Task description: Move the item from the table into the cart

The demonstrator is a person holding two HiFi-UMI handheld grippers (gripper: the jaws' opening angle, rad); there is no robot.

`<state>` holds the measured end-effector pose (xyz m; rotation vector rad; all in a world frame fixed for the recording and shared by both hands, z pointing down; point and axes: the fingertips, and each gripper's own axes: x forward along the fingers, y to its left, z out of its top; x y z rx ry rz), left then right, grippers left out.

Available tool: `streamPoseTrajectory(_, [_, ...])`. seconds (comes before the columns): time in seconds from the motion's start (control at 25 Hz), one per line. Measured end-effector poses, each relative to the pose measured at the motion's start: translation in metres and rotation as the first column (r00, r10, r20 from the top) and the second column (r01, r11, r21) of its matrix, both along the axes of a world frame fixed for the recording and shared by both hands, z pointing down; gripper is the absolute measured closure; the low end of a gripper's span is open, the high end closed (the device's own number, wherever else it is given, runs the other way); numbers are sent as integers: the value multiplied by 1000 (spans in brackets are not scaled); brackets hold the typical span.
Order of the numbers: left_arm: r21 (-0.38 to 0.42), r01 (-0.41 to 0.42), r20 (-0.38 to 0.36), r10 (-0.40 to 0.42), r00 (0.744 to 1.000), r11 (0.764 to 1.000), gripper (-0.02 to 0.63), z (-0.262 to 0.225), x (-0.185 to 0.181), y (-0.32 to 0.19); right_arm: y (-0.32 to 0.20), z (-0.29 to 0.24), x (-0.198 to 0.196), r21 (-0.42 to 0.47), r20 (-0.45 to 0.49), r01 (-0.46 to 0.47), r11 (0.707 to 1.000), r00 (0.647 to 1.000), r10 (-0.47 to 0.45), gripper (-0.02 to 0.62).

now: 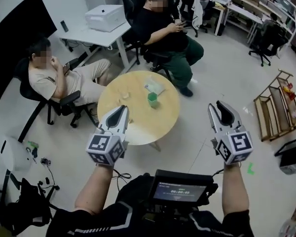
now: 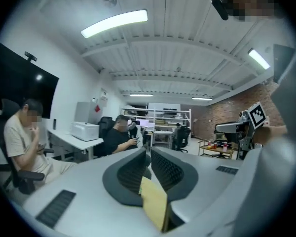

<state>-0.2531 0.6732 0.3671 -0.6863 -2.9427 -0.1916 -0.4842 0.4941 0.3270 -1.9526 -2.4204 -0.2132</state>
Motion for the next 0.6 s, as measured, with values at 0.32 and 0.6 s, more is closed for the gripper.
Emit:
streamPoseTrajectory(0.32, [136,320,76,-332,940,937,555,29,97,81,144,39,22,31,-128,281,959,953,-275,456])
streamPoseTrajectory(0.6, [167,435,-70,-430,900,885,551,115,164,205,310,133,84,294,-190,448,844,893,-408,433])
